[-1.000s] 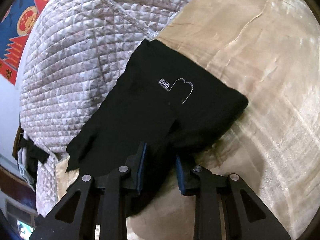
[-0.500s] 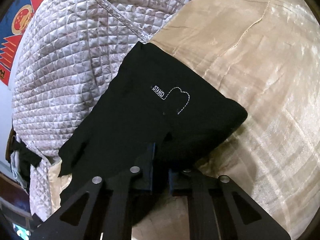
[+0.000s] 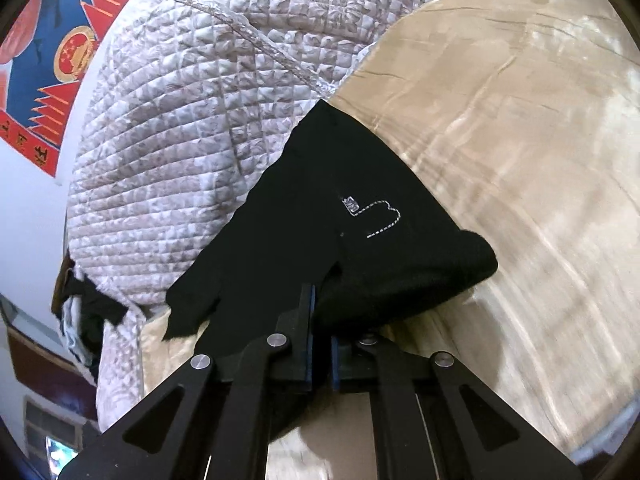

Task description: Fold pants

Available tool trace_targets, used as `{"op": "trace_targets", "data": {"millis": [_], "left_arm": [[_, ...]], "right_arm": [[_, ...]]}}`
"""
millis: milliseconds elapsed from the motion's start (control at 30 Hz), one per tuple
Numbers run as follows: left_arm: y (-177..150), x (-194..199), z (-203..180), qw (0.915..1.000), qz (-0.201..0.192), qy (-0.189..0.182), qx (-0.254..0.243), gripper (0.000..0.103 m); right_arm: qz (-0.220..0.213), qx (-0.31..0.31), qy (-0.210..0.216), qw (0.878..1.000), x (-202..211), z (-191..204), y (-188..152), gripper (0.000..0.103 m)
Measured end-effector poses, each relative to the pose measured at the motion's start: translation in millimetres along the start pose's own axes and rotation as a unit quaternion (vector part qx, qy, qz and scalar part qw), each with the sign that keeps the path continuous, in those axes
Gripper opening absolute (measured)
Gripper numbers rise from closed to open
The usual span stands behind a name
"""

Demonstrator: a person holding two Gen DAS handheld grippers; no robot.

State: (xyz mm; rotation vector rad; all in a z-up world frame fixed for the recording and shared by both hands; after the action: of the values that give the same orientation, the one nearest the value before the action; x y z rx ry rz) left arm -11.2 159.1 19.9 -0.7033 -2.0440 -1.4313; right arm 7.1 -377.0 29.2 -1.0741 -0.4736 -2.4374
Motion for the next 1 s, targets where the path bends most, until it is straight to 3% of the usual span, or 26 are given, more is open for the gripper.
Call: {"op": "trace_targets", "data": {"millis": [167, 233, 300, 367, 467, 567, 733, 767, 833, 900, 1000], "left_arm": [[-32.8, 6.8, 7.0, 0.9994, 0.029, 0.007, -0.016, 0.006], [-40.3, -0.7, 11.4, 0.9985, 0.053, 0.011, -0.01, 0.007], [-38.4, 5.5, 15.6, 0.9989, 0.044, 0.015, -0.003, 0.012], [-34.4, 17.6, 19.9, 0.9991, 0.022, 0.035, -0.002, 0.014], [-30.5, 34.3, 39.8, 0.9943, 0.001, 0.104, 0.022, 0.015], [-29.8, 49.4, 62.6, 0.9828, -0.007, 0.179, 0.044, 0.013], [-28.0, 42.3, 56.4, 0.9882, -0.001, 0.151, 0.024, 0.016], [-27.1, 40.3, 51.9, 0.9888, -0.004, 0.148, 0.014, 0.02], [-26.3, 35.6, 50.5, 0.9888, -0.01, 0.149, 0.001, 0.045], [-25.4, 24.7, 63.4, 0.9883, 0.002, 0.15, 0.028, 0.047], [-23.8, 5.8, 75.5, 0.9931, 0.023, 0.104, 0.049, 0.049]], "right_arm": [[0.014, -0.009, -0.024, 1.0, 21.2, -26.5, -19.3, 0.005], [0.025, -0.015, -0.054, 0.998, 16.1, -42.6, -23.5, 0.005], [0.038, -0.024, -0.065, 0.997, 12.0, -49.0, -25.3, 0.006], [0.024, -0.011, -0.068, 0.997, 20.2, -43.2, -25.1, 0.008], [0.001, 0.011, -0.071, 0.997, 33.0, -36.6, -23.0, 0.008], [-0.002, 0.007, -0.091, 0.996, 35.2, -37.5, -24.7, 0.008], [-0.019, 0.027, -0.129, 0.991, 39.7, -31.7, -31.5, 0.012], [-0.027, 0.031, -0.133, 0.99, 41.8, -29.4, -32.0, 0.012], [-0.039, 0.026, -0.129, 0.991, 47.1, -29.0, -31.6, 0.012], [-0.036, 0.024, -0.131, 0.99, 45.2, -32.6, -31.2, 0.012], [-0.015, 0.02, -0.141, 0.99, 37.0, -41.8, -33.5, 0.02]]}}
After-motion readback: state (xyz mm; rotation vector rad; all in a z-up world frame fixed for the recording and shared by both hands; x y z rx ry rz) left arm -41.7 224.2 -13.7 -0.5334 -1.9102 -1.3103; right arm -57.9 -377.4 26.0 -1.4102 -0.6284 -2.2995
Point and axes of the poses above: each gripper's, at about its wrist camera, not at the fingertips, and x roughly against the way its jaws point, z to its left, y to its top, the point moved 3 cm from there along -x, roughly the way its jaws point, and after that the axes turned 15 degrees about -x, right-handed, at the moved point
